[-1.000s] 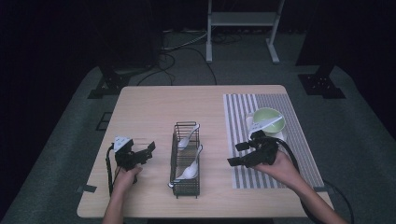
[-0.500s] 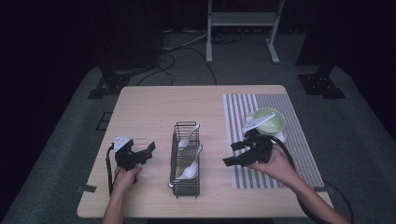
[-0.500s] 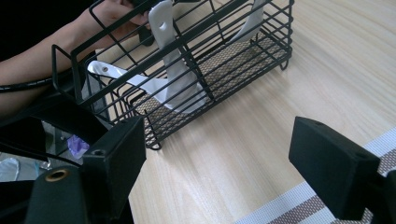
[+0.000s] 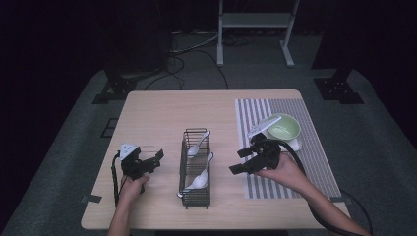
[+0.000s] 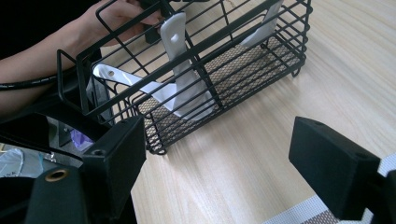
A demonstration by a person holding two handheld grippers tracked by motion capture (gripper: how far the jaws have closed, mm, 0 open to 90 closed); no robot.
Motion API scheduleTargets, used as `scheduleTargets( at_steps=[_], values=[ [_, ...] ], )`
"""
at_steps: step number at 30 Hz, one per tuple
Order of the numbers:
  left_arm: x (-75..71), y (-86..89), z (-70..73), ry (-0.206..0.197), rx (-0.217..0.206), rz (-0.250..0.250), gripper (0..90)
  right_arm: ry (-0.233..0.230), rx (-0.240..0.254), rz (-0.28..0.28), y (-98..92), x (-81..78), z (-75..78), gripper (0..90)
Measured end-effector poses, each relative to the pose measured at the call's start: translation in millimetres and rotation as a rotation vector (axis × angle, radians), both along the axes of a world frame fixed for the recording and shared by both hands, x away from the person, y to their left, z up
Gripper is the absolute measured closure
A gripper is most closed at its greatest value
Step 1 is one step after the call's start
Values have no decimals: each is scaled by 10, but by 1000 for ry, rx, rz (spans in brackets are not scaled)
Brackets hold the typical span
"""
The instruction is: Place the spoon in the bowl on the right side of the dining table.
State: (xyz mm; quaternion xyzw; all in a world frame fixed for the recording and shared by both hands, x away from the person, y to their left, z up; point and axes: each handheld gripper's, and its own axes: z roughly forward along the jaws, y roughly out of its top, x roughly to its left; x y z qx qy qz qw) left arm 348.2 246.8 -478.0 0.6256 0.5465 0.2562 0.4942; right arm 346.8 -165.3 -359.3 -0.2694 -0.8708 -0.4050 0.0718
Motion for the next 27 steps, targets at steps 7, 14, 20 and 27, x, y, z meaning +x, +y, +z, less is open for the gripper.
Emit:
scheduleTargets(
  at_steps=[7,14,20,27],
  values=[
    [3,3,-1,1,-2,0,0,7,4,16,80,42,55,178],
    [2,1,0,2,0,-2,0,5,-3,32,177,78,122,178],
    [2,2,0,3,-1,-2,0,2,-21,50,266,74,189,178],
    [3,5,0,5,-4,-1,0,7,-36,68,355,81,215,179]
  ],
)
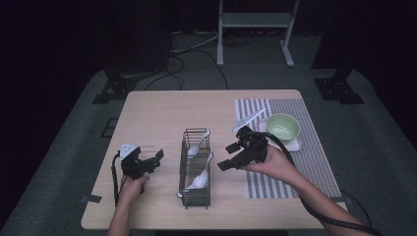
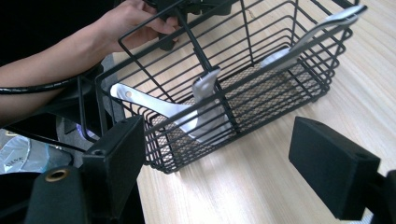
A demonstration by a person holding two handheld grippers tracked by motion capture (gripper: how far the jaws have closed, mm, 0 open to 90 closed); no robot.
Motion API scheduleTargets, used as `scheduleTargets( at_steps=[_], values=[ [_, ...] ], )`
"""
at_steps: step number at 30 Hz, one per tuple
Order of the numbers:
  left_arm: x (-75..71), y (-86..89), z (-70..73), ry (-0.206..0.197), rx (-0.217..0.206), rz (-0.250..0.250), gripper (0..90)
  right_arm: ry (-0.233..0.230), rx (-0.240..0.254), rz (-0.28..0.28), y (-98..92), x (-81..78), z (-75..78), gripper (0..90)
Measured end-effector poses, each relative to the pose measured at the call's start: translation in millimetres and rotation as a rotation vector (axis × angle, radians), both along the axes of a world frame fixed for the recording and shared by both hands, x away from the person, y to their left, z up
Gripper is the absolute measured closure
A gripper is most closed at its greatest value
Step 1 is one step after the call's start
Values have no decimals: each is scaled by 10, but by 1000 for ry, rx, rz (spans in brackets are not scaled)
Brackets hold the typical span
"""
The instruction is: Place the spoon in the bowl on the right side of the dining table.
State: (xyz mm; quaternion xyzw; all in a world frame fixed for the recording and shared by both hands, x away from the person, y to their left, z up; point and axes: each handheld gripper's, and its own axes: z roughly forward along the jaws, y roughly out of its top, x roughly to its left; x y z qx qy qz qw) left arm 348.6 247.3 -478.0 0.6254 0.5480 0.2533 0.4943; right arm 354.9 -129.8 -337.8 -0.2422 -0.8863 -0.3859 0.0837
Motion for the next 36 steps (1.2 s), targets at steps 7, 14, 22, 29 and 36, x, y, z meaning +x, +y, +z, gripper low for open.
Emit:
scheduleTargets(
  at_steps=[7,14,22,29,36],
  values=[
    [1,0,-1,0,-1,0,0,-3,-16,17,85,-2,40,179],
    [0,1,-1,-1,0,-1,0,-5,-34,29,152,-1,64,179],
    [0,0,0,-1,-1,-1,0,-8,-51,51,244,0,77,206],
    [0,0,0,-1,0,-3,0,-15,-66,62,321,14,92,239],
    [2,1,-1,-1,-5,-2,0,-4,-81,70,373,40,70,327]
  ],
)
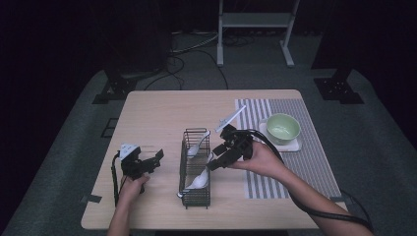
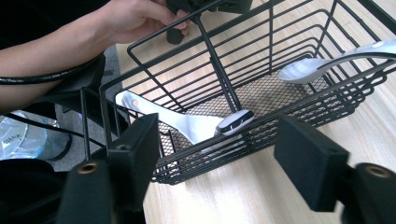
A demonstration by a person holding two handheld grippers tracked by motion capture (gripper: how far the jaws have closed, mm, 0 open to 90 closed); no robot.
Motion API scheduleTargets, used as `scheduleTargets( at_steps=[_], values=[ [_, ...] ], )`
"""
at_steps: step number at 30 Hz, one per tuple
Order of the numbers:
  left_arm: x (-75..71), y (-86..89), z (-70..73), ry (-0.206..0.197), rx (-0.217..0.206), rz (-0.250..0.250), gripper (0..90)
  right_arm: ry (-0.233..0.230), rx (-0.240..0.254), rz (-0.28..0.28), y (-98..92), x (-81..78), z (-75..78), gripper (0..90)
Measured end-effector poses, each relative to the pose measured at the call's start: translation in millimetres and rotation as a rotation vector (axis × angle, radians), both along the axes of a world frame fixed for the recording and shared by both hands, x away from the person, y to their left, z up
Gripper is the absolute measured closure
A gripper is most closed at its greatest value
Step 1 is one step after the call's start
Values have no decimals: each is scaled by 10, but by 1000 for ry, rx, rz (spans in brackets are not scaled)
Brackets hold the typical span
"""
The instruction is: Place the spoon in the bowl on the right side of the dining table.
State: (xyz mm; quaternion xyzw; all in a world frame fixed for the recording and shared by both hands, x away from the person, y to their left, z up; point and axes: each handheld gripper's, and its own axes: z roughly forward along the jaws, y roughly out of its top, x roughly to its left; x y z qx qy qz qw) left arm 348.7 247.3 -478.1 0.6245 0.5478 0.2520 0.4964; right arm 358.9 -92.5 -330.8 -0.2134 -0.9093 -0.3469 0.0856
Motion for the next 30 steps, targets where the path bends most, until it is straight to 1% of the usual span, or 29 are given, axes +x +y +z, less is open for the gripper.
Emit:
scheduleTargets(
  at_steps=[4,9,11,15,21,30],
  values=[
    [0,0,0,0,1,0,0,-2,-4,7,14,1,5,405],
    [-2,0,1,1,5,-2,0,-6,-1,11,21,0,32,527],
    [-2,0,1,0,4,-2,0,-6,-5,8,22,1,39,557],
    [-2,0,1,1,3,-2,0,-4,-9,6,15,12,39,661],
    [-1,0,0,1,3,-1,0,-11,-15,11,14,10,44,722],
    [-2,0,1,1,5,-3,0,-21,-18,22,24,-13,63,758]
  ],
)
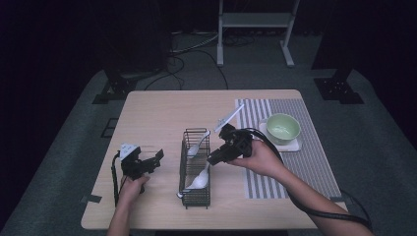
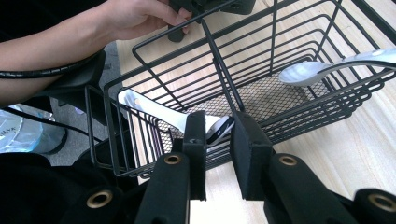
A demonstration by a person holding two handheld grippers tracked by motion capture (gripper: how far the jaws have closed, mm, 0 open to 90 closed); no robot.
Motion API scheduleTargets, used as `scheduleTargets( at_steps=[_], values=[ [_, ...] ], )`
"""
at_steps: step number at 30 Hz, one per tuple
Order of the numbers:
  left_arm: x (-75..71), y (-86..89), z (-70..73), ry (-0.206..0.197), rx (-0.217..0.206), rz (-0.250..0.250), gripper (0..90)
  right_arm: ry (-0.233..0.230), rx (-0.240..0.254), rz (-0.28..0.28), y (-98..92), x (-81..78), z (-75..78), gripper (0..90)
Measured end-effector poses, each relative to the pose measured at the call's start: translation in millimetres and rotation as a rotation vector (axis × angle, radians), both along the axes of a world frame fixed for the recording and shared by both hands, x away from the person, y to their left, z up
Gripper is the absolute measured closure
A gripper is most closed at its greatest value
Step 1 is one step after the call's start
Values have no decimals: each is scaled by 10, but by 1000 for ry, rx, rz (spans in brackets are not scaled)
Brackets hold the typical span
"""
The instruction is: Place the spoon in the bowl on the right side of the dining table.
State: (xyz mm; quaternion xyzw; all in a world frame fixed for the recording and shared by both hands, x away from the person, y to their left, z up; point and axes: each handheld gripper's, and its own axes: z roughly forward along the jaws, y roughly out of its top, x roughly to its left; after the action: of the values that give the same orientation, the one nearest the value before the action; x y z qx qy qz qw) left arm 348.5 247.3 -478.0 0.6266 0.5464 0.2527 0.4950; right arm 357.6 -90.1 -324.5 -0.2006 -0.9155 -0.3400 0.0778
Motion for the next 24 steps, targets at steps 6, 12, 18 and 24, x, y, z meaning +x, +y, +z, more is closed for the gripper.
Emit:
scheduleTargets(
  at_steps=[6,12,18,24],
  values=[
    [0,-1,0,-1,1,1,0,12,5,6,-1,-4,-1,769],
    [1,-1,-1,-1,1,0,0,9,-1,19,9,-20,11,779],
    [2,-2,-1,-2,1,0,0,10,3,22,18,-34,20,788],
    [1,-3,-1,-2,1,0,0,7,4,32,26,-48,33,794]
  ],
)
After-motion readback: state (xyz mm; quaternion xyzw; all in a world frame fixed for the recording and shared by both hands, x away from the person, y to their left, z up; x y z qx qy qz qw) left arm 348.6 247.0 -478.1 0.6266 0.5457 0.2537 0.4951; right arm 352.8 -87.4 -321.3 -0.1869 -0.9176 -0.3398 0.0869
